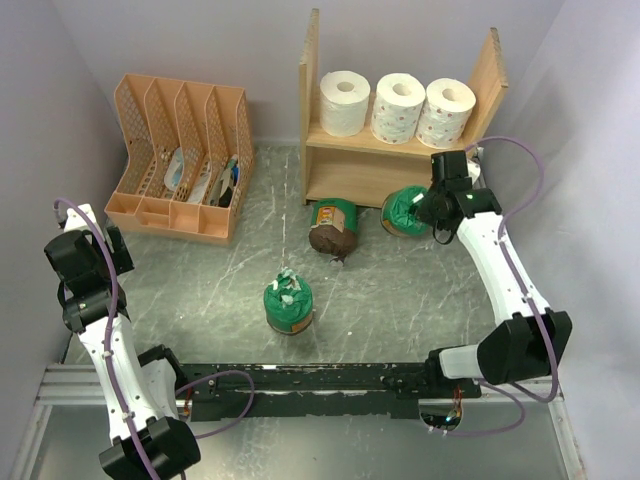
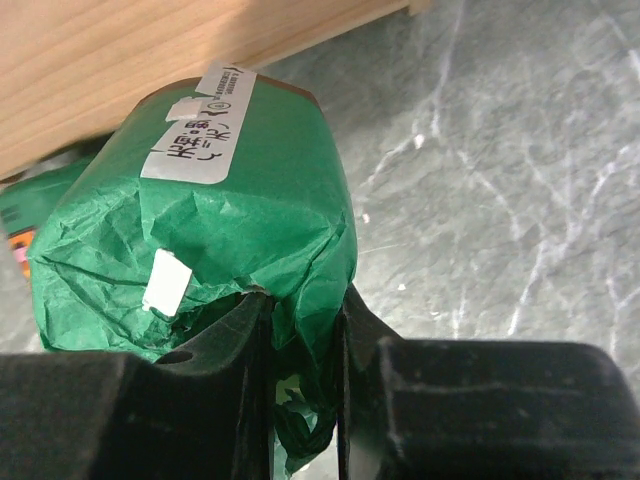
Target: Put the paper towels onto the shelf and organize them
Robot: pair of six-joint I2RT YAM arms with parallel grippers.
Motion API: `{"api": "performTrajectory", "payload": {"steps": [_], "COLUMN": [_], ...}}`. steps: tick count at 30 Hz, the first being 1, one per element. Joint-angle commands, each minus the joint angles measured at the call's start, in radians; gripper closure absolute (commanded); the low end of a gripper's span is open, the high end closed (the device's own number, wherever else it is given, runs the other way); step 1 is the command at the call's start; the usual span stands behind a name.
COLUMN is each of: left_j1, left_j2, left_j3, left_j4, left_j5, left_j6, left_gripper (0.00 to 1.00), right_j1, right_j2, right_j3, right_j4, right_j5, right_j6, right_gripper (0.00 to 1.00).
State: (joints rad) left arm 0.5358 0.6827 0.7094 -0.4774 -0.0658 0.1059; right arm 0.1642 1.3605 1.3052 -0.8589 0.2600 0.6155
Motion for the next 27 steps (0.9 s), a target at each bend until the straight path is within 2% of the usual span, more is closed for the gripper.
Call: {"api": "performTrajectory", "payload": {"steps": [1, 5, 8, 10, 14, 19, 24, 27], "left_j1": [0.015, 0.016, 0.015, 0.016, 0.016, 0.016, 0.017, 0.018], "left_j2": [-0.008, -0.006, -0.005, -0.005, -0.005, -0.006, -0.007, -0.006], "left_j3": [0.009, 0.009, 0.01, 0.011, 0.011, 0.011, 0.009, 0.009], "left_j4": [-0.003, -0.003, -0.003, -0.003, -0.004, -0.003, -0.003, -0.003], "left_j5": [0.016, 0.014, 0.015, 0.017, 0.019, 0.018, 0.015, 0.015], "left_j6": [0.006, 0.006, 0.005, 0.006, 0.008, 0.006, 0.005, 0.005], "left_gripper": [0.1, 0.1, 0.1, 0.1, 0.1, 0.1, 0.1, 0.09], "right_j1": [-0.006, -0.006, -0.008, -0.011, -0.011, -0.029, -0.063, -0.078], "right_j2": [-0.101, -0.182, -0.142, -0.136, -0.159, -0.072, 0.033, 0.085], "right_j3": [0.001, -0.065, -0.052, -0.064, -0.111, -0.06, 0.033, 0.079], "right_j4": [0.054, 0.111, 0.046, 0.032, 0.048, -0.039, -0.092, -0.124], "right_j5": [-0.121, -0.079, 0.094, 0.158, 0.147, 0.168, 0.117, 0.141], "right_j6": [0.085, 0.223, 0.382, 0.474, 0.636, 0.782, 0.807, 0.86], "right_gripper": [1.0, 1.0, 1.0, 1.0, 1.0, 1.0, 1.0, 1.0]}}
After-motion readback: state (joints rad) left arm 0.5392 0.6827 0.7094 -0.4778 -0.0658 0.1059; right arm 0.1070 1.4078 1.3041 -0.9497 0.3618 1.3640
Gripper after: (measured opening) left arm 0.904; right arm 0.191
